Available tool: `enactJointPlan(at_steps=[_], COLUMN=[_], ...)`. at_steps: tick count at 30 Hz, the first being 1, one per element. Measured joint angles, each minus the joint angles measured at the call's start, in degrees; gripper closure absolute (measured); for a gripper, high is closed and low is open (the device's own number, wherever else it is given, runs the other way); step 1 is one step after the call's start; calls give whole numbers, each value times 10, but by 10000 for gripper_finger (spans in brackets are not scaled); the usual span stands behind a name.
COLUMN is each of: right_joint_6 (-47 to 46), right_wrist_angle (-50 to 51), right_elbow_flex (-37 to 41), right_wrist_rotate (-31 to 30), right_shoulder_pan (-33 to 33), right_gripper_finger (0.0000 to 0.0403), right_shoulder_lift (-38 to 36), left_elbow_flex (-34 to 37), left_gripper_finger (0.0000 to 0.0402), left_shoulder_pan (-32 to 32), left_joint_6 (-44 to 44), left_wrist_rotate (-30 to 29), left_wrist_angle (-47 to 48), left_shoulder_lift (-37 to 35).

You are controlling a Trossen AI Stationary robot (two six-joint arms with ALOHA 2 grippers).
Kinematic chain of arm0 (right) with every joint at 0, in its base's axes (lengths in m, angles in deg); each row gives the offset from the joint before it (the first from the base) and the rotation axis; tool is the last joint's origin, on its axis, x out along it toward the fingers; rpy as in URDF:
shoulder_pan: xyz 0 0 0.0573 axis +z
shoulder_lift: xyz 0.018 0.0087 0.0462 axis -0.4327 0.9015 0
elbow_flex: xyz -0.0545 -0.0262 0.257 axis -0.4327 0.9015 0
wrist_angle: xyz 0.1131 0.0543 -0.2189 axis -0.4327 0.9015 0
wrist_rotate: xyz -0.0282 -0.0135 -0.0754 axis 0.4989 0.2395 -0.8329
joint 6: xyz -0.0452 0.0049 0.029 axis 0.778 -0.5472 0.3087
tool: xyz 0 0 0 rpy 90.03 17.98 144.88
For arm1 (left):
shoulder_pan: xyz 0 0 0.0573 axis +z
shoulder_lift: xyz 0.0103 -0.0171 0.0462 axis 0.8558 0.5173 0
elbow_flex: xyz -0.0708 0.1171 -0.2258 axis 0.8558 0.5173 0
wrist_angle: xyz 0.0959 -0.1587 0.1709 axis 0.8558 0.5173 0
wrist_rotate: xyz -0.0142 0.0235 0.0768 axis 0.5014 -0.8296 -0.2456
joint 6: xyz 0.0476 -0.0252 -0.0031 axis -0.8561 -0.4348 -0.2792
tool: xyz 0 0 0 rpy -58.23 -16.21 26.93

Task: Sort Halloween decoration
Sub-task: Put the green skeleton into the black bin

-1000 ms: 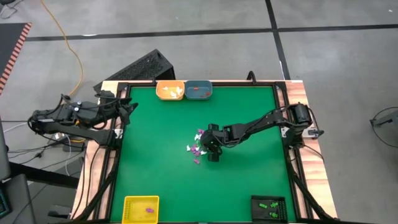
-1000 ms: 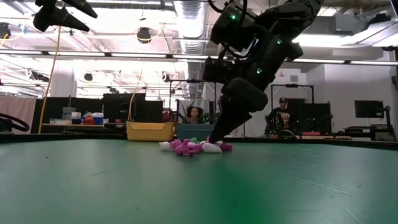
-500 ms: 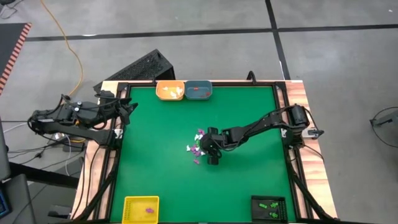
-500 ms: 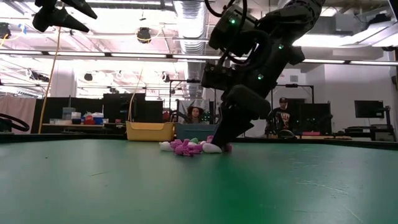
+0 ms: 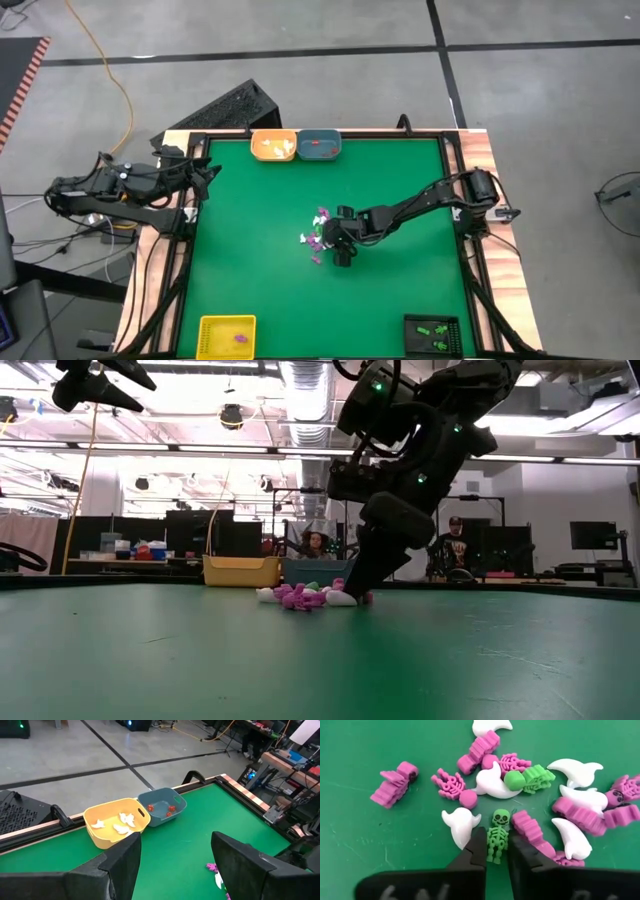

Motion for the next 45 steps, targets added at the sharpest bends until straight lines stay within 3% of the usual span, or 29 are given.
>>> enactJointPlan(at_steps=[5, 12, 21, 25, 31, 36, 45], right_joint_6=[-28, -28, -22, -23, -75, -180, -410], right_wrist_angle=[1, 63, 231, 333, 494, 595, 597], right_elbow_flex=[-2, -54, -163, -225, -306, -337, -339], right_wrist_rotate=[-1, -1, 1, 42, 120, 203, 286], right_shoulder_pan=[0, -1, 2, 24, 88, 164, 336], right_gripper_finger=[393, 395, 395, 395, 395, 395, 395], right_shoulder_lift=[-2, 2, 2, 2, 1, 0, -10], left_elbow_flex=[0, 0, 0, 0, 0, 0, 0], left_gripper_finger=[170, 170, 170, 170, 170, 170, 170], left_shoulder_pan=[0, 0, 0, 0, 0, 0, 0], left_joint_6=[0, 0, 0, -4, -4, -4, 3], left_wrist_rotate=[0, 0, 0, 0, 0, 0, 1], left_wrist_angle=[0, 0, 1, 1, 1, 1, 1], left_shoulder_lift=[0, 0, 0, 0, 0, 0, 0])
